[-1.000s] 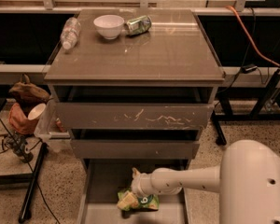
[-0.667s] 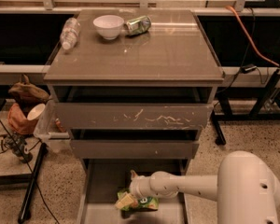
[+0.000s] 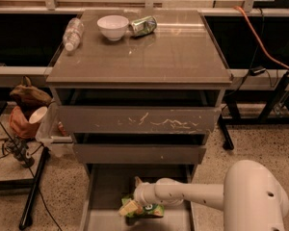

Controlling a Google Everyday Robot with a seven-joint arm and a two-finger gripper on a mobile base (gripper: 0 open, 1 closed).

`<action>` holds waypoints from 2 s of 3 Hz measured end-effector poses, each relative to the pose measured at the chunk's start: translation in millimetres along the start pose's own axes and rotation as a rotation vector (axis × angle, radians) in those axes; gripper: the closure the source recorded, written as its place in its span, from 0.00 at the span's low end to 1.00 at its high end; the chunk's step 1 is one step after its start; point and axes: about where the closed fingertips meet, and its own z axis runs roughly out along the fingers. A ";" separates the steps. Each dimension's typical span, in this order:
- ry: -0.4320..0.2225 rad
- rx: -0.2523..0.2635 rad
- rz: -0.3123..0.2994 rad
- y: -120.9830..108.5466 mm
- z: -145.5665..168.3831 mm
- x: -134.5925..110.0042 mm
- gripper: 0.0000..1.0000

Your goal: Pick green rice chip bag from bottom drawer and place on counter

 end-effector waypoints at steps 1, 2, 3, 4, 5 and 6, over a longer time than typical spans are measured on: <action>-0.018 0.026 0.017 -4.9 5.2 23.4 0.00; -0.037 0.037 0.027 -8.2 12.8 52.9 0.00; -0.029 0.000 0.047 -9.3 35.4 81.1 0.00; -0.011 -0.059 0.062 -2.2 59.1 97.5 0.18; -0.011 -0.060 0.062 -2.1 59.1 97.6 0.41; -0.011 -0.060 0.062 -2.0 59.2 97.6 0.64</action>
Offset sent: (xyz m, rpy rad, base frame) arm -0.0119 -0.0439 -0.0823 0.0445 -0.0280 -0.0733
